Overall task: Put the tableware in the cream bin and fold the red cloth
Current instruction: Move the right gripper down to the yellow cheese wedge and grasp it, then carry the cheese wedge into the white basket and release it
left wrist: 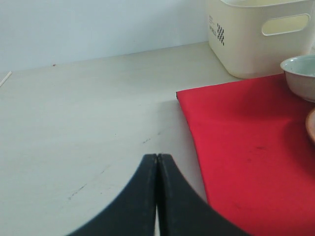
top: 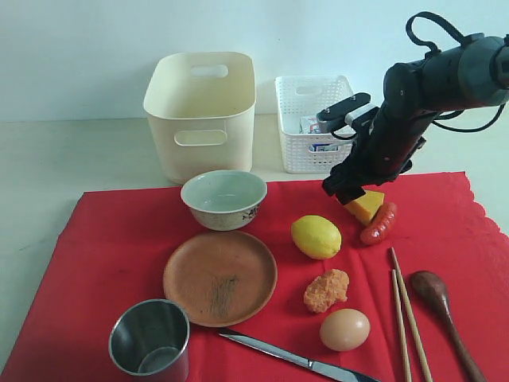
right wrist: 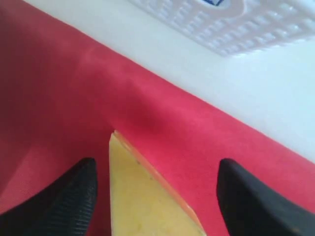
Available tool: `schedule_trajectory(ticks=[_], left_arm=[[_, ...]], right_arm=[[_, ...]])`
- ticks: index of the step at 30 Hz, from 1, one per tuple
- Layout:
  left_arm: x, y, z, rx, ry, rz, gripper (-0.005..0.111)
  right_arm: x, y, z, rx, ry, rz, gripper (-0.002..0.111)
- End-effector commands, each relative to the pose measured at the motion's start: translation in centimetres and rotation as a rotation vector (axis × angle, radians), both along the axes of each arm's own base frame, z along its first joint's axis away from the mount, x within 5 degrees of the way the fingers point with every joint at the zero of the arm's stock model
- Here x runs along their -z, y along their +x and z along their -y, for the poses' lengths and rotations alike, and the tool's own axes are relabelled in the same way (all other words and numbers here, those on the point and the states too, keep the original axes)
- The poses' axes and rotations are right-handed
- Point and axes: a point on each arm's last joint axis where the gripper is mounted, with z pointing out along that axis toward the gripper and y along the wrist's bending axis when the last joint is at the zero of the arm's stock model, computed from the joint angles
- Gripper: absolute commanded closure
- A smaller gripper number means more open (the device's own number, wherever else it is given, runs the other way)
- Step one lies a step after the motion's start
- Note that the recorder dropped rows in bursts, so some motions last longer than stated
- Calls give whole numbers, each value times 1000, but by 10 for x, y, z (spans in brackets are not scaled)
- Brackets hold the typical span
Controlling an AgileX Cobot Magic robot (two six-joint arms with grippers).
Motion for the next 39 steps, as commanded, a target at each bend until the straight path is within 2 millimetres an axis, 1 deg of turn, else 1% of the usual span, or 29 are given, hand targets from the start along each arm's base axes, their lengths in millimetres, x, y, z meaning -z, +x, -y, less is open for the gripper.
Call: schedule_trajectory(ticks=[1, 5, 16, 18, 20, 27, 30, 32, 36, 39], left_arm=[[0, 0, 0, 5, -1, 6, 107], [0, 0, 0, 5, -1, 6, 107], [0, 0, 0, 5, -1, 6, 107], [0, 0, 0, 5, -1, 6, 107], [0, 0, 0, 5, -1, 6, 107], [0, 0, 0, 5, -1, 6, 107], [0, 0, 0, 5, -1, 6, 107], [0, 0, 0, 5, -1, 6, 107], [0, 0, 0, 5, -1, 6, 107], [0, 0, 0, 5, -1, 6, 107]], right_arm=[[-1, 0, 1, -1, 0, 1, 42], [0, -1, 1, -1, -7, -19, 42], [26, -4, 2, 3, -32, -107, 42], [29, -4, 3, 3, -34, -115, 44], [29, -4, 2, 3, -34, -113, 51], [27, -2, 2, -4, -33, -89, 93], [20, -1, 3, -17, -44, -65, 104], [14, -1, 4, -25, -51, -45, 108], [-5, 1, 4, -28, -39, 17, 108], [-24, 2, 3, -25, -15, 80, 108]])
